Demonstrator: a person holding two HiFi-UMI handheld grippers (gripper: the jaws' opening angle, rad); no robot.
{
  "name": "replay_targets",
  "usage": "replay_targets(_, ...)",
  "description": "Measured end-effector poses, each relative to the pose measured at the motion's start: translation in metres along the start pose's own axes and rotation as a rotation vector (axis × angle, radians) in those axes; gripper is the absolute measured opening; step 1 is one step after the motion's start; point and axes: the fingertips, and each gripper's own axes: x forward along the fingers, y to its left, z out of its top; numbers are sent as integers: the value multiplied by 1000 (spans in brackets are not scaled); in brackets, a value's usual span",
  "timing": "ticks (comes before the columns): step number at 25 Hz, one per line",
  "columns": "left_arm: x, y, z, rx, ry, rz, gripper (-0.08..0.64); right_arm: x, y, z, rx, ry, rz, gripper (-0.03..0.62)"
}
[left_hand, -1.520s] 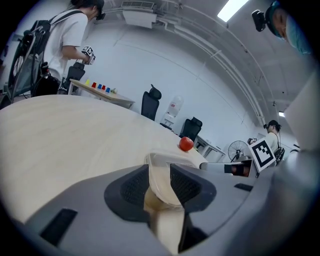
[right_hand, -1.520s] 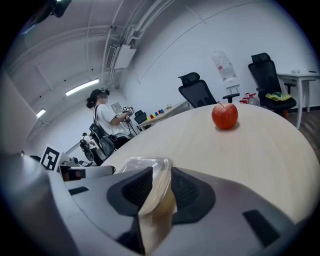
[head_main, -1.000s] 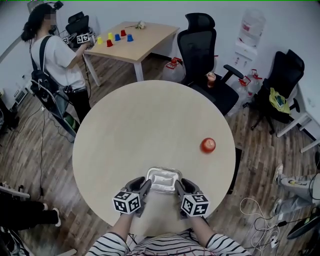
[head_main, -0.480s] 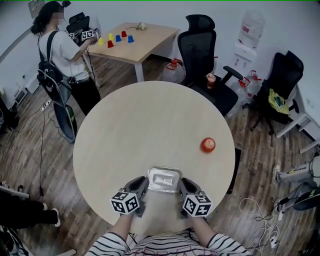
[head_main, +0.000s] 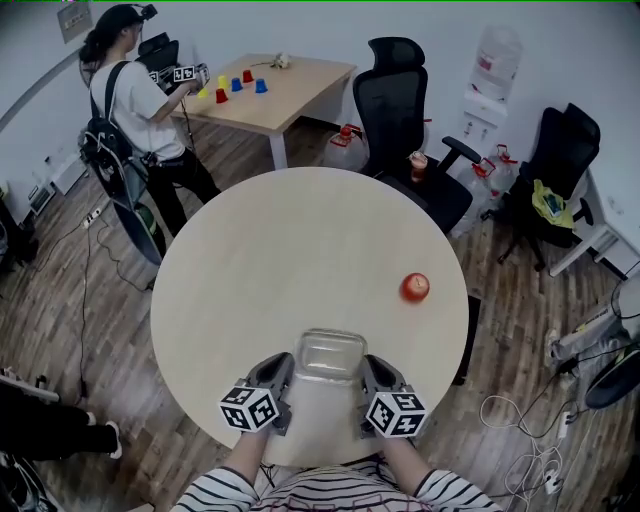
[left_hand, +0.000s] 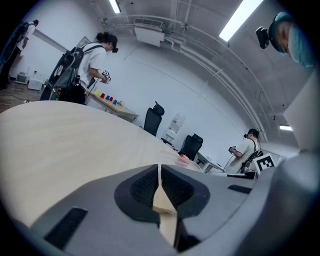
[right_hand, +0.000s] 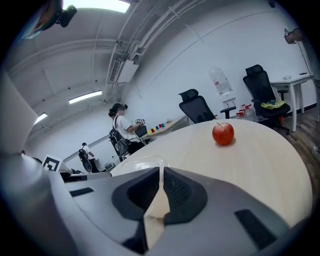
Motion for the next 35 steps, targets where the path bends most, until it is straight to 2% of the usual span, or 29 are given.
replay_targets(12,-52,-27,14,43,-61,-94,38,-54,38,0,23,-122,-25,43)
replay_targets(22,-99,-61,7,69,-98,-174,38,-115,61,-9,32,-210,-58,43)
replay_targets(26,-115,-70,10,72,-124,-164,38,-127,71,-6,26,-220,-31,42)
replay_targets(35,-141,-98,3,63,-206,-72,38,-148,70,0,0,-180,83,41)
